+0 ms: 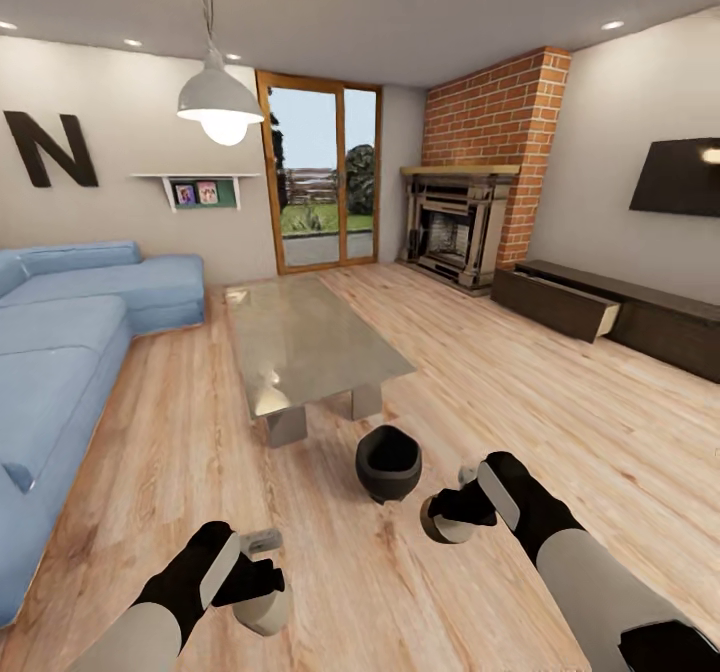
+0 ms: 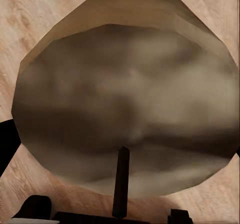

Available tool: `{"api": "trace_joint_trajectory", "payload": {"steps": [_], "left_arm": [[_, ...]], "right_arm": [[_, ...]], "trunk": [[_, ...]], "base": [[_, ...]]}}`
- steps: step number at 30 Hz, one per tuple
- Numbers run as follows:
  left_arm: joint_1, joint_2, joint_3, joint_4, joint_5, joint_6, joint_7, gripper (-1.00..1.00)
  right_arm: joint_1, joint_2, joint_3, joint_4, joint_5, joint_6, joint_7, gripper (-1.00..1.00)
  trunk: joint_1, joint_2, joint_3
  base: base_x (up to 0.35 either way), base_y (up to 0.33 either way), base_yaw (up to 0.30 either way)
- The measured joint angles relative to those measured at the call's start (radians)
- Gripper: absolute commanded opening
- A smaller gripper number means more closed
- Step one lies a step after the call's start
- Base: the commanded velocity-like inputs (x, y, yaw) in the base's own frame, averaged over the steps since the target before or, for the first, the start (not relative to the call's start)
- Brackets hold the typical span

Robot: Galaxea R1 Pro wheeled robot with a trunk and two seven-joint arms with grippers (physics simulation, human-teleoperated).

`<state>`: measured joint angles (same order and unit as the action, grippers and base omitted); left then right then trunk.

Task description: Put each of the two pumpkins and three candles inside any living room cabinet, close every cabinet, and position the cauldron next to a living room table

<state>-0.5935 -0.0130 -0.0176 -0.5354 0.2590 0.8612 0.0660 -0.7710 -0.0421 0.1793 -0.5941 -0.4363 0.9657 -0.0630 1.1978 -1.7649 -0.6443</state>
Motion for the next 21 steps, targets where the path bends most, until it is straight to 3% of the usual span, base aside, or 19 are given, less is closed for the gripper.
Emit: {"api": "trace_joint_trajectory", "payload": {"steps": [21], "left_arm": [[0.0,-0.001,0.0,0.0,-0.001,0.0,0.0,-1.0]], "right_arm": [[0.0,-0.003,0.0,0.0,-0.001,0.0,-0.001,-1.0]], "trunk": [[-0.081,0.147,0.088]], "base": [[0.0,0.0,-0.246]]}}
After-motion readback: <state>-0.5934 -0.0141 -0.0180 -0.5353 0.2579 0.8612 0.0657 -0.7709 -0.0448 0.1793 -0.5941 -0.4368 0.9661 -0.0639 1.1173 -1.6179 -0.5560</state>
